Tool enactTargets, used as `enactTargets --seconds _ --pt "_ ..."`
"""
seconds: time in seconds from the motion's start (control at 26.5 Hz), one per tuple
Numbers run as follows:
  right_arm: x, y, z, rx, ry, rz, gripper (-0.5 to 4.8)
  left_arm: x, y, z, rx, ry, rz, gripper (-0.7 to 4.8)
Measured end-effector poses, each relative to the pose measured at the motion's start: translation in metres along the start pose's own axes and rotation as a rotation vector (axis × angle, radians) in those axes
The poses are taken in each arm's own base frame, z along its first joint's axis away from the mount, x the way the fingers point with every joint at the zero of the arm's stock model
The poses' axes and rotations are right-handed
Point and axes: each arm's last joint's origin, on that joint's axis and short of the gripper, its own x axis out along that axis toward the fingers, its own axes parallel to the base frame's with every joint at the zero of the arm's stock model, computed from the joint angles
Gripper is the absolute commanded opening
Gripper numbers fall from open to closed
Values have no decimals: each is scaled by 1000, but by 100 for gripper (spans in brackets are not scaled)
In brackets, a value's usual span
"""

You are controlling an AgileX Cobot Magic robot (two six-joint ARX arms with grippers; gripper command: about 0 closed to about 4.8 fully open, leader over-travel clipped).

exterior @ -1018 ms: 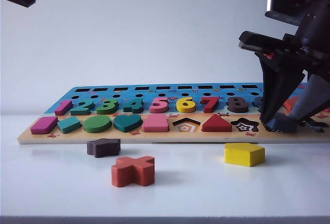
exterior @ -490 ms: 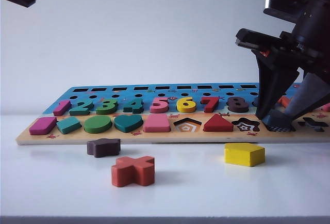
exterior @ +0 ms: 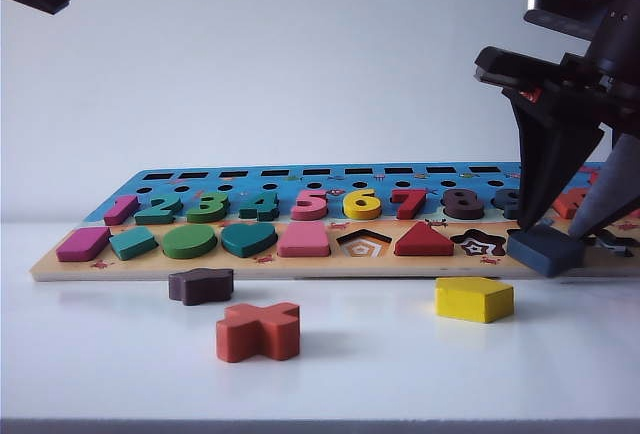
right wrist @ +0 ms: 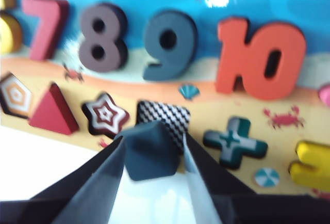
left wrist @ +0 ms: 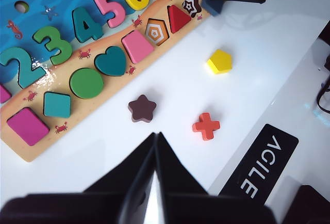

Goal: Insert the cube into the slot.

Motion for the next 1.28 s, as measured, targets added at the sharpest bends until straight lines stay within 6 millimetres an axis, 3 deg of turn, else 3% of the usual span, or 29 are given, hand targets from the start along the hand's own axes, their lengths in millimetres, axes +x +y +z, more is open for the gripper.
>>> enactTargets --seconds 0.26,0.34,0.49,0.64,0.83,1.02,1.28 --pt "-10 2 4 1 -51 33 220 0 0 0 1 0 0 10" --pt "-37 7 12 -2 -106 127 211 0 0 0 0 0 0 10" --pt "-58 8 2 -28 20 190 213 0 0 0 0 0 0 10" --pt "-59 1 -18 -105 217 140 264 0 0 0 0 0 0 10" --pt "-41 8 -12 -167 224 138 357 0 0 0 1 0 0 10" --pt "-17 14 -11 -220 295 92 365 0 0 0 1 0 0 10" --pt "-13 16 -6 -225 250 94 365 0 0 0 0 0 0 10"
